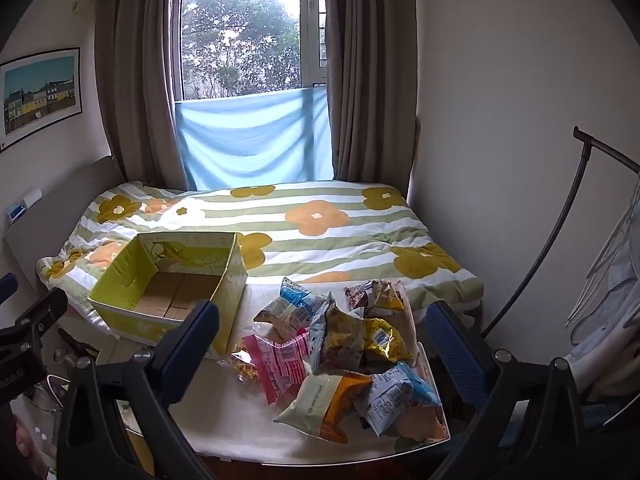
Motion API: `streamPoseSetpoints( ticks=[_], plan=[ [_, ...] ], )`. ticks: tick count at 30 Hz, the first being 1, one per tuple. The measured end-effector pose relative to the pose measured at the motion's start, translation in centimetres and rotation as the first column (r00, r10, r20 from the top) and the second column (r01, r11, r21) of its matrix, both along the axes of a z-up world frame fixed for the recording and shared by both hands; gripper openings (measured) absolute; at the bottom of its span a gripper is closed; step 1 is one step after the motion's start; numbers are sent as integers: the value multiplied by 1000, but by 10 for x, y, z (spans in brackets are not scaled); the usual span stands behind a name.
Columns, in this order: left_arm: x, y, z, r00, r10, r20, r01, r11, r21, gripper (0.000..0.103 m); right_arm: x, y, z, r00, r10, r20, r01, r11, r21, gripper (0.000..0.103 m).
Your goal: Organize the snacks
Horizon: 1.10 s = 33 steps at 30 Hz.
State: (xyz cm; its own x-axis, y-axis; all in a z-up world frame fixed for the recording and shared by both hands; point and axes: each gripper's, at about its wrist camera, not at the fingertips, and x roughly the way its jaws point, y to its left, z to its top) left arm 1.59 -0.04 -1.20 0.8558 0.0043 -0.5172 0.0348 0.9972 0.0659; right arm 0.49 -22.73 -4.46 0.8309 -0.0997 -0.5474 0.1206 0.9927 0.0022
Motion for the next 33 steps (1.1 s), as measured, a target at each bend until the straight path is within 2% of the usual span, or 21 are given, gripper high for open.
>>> streamPoseSetpoints(
  ticks=[33],
  plan=[
    [-1,1,0,1000,18,-6,-18,1000,-15,103,7,4,0,1000,-1,-5,1,1000,4,103]
  ],
)
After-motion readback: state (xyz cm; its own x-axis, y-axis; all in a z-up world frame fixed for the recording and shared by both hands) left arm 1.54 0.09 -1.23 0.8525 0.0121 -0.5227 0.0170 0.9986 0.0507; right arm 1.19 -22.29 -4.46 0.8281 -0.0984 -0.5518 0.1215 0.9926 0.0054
